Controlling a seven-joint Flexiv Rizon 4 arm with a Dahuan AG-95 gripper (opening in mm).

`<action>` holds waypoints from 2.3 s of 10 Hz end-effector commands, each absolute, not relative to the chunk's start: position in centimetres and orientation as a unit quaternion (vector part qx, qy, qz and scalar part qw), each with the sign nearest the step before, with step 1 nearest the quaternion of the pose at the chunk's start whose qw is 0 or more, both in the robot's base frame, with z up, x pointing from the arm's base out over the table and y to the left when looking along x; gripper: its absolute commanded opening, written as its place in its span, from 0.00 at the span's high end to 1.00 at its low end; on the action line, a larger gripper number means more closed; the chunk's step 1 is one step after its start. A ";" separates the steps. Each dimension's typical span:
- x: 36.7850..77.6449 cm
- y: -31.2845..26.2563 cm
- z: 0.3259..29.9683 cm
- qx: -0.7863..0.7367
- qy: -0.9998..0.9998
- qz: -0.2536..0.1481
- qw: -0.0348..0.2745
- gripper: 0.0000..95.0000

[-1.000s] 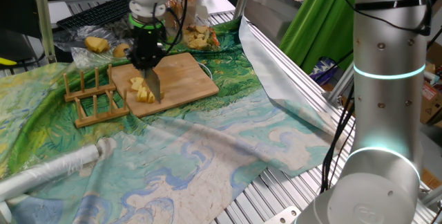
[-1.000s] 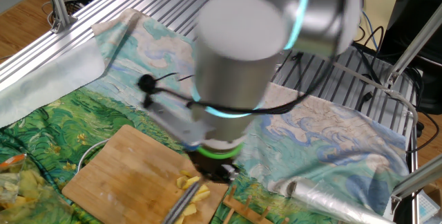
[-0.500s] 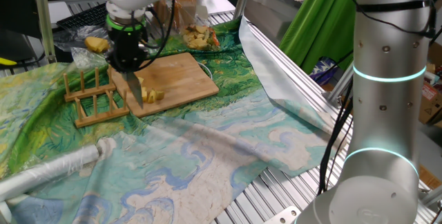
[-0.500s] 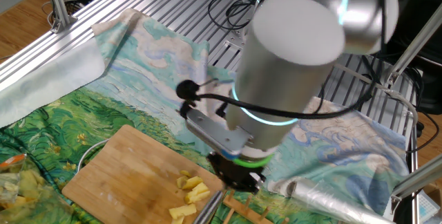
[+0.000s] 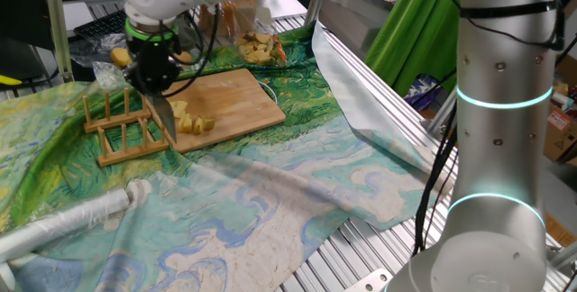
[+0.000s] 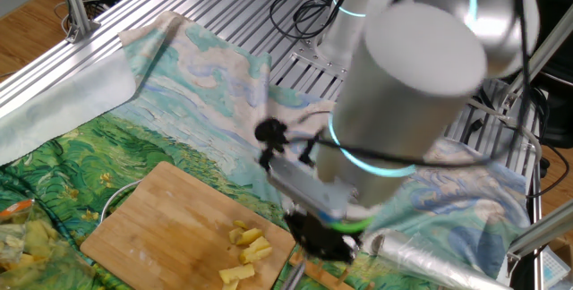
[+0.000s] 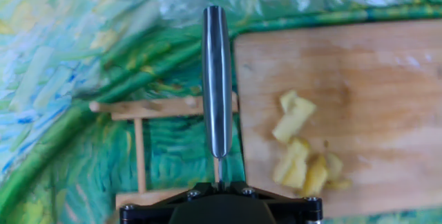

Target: Chop the potatoes

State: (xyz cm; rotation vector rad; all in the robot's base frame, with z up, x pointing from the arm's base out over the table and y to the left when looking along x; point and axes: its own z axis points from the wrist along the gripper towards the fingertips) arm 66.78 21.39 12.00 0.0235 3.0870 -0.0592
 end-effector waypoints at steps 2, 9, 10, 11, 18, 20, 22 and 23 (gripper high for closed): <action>67.7 21.7 11.3 -0.001 0.999 -0.020 0.028 1.00; 69.8 21.1 8.9 0.003 0.999 -0.014 0.034 1.00; 70.0 21.1 8.6 0.007 0.999 -0.013 0.034 1.00; 70.3 21.4 7.9 0.013 0.999 -0.013 0.037 1.00; 71.7 21.7 4.9 0.016 0.999 -0.007 0.043 1.00; 71.9 21.3 4.5 0.016 0.999 -0.004 0.043 1.00; 72.1 20.9 4.1 0.018 0.999 -0.002 0.042 1.00; 72.2 20.9 3.9 0.021 0.999 -0.001 0.043 1.00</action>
